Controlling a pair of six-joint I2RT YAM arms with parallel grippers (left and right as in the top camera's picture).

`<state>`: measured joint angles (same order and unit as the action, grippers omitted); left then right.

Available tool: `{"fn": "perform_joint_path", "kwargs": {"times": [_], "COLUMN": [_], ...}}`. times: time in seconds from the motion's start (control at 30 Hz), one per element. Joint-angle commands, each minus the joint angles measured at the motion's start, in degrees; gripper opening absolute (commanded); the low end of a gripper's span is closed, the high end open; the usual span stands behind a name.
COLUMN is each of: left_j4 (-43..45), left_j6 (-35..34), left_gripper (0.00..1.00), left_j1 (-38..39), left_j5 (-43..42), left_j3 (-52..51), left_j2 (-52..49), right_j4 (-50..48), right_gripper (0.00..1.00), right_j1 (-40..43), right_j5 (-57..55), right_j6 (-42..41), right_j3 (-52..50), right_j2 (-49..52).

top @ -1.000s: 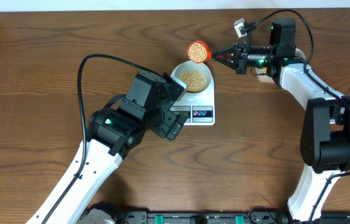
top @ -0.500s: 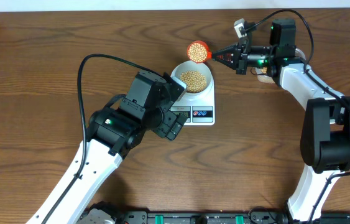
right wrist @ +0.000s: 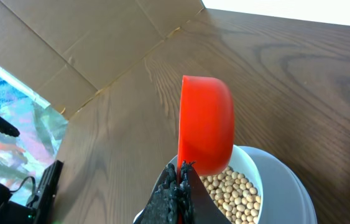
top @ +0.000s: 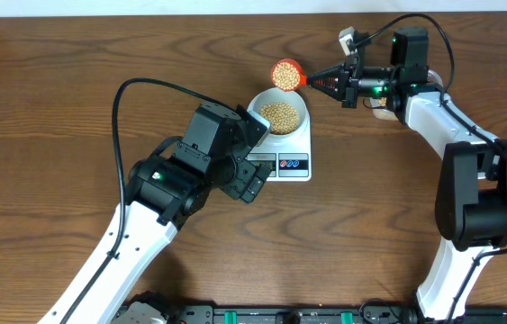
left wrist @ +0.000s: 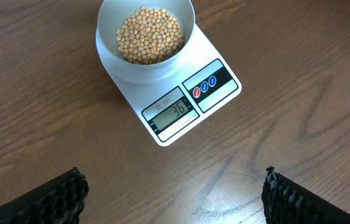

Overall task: Scoop item into bowl and weigh 50g on scale
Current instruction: 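Tilt the scoop to trickle peas into the bowl, then hold the scoop above the bowl while the scale reading settles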

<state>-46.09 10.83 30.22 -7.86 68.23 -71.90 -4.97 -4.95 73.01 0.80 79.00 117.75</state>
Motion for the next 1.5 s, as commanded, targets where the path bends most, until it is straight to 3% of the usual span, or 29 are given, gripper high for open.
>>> {"fn": "perform_joint_path", "kwargs": {"times": [0.0,0.93,1.47], "left_j4": [0.0,0.0,0.0], "left_j6": [0.9,0.9,0.9], "left_gripper": [0.92,0.92,0.92], "left_j1": [-0.1,-0.1,-0.1], "left_j5": [-0.7,-0.7,-0.7], "left_j3": [0.4,0.4,0.4], "left_j2": [-0.3,-0.3,-0.3], "right_j4": [0.0,0.0,0.0], "right_gripper": [0.01,0.01,0.01], "right_j1": [-0.2,-0.2,-0.2], "right_j5": [0.6,0.7,0.8], "right_j6": [2.3,14.3,16.7], "right_j3": [0.0,0.0,0.0], "right_j2": [0.5,0.5,0.5]}}
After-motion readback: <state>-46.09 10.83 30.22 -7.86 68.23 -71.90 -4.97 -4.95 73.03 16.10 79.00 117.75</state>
